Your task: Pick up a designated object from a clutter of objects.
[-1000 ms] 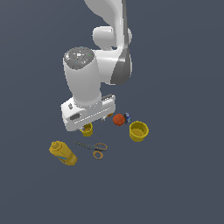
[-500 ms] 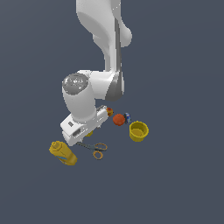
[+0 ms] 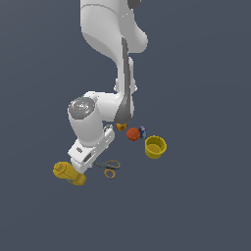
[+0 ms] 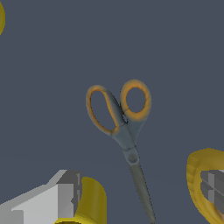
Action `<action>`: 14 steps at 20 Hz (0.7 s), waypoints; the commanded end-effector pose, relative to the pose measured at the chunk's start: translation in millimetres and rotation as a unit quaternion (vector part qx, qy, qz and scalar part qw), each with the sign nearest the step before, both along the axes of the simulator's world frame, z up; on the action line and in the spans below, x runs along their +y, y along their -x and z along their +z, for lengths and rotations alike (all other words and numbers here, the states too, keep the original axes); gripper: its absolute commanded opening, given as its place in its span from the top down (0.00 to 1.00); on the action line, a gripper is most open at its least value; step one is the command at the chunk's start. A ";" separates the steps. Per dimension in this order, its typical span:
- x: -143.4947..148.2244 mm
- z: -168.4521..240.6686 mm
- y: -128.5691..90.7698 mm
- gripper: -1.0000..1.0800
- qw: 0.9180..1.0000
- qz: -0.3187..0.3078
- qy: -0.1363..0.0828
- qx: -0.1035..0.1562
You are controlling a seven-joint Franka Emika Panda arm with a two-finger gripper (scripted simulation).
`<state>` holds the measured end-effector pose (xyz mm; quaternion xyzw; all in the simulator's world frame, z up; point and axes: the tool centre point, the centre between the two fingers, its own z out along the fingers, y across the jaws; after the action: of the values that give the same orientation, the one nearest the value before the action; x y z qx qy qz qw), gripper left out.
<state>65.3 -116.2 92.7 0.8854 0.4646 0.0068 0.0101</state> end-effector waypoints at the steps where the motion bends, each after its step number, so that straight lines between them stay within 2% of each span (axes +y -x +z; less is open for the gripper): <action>1: -2.5 -21.1 7.6 0.04 1.000 0.016 -0.003 0.012; 14: -5.9 -36.7 7.8 0.04 0.999 0.038 -0.005 0.011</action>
<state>57.9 -122.0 58.0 0.8672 0.4980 0.0002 0.0004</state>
